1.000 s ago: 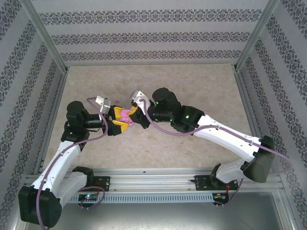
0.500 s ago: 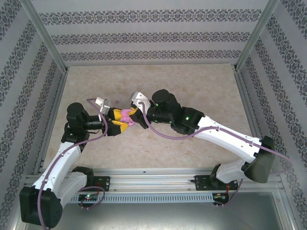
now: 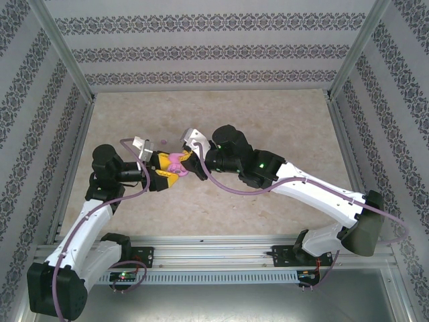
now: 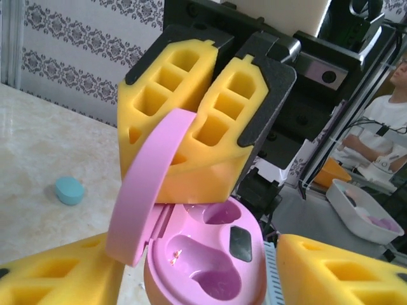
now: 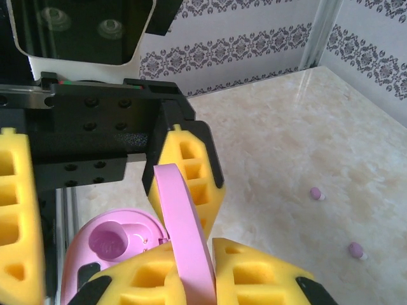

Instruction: Insert the wireless bluetooth earbuds into the charging case

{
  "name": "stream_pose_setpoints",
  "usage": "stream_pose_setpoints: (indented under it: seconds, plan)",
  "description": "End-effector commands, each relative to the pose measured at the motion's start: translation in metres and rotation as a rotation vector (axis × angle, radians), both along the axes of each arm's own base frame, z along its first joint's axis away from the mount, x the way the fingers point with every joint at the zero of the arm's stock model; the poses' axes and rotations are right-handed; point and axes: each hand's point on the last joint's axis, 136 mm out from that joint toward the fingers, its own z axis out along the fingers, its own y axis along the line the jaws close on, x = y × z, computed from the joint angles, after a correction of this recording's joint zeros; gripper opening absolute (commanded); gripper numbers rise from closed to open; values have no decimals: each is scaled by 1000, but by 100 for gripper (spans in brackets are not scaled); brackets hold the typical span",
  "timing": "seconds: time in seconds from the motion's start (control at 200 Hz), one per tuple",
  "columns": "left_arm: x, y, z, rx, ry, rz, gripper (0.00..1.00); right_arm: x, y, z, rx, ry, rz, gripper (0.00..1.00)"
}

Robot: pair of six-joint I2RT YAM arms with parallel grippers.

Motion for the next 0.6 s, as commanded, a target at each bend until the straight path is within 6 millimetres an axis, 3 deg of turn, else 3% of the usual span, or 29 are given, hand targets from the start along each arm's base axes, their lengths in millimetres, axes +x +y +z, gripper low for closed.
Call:
stream_pose_setpoints:
  seconds: [0.0, 0.36, 0.595]
  plan:
    - [-7, 3, 8, 0, -131, 11, 64, -9, 4, 10, 44, 12, 31, 0]
    - [-14, 3, 10, 11, -179, -6, 57, -10, 9, 9, 47, 47, 51, 0]
    - [-15, 3, 5, 17, -158, -15, 63, -9, 9, 10, 52, 57, 50, 0]
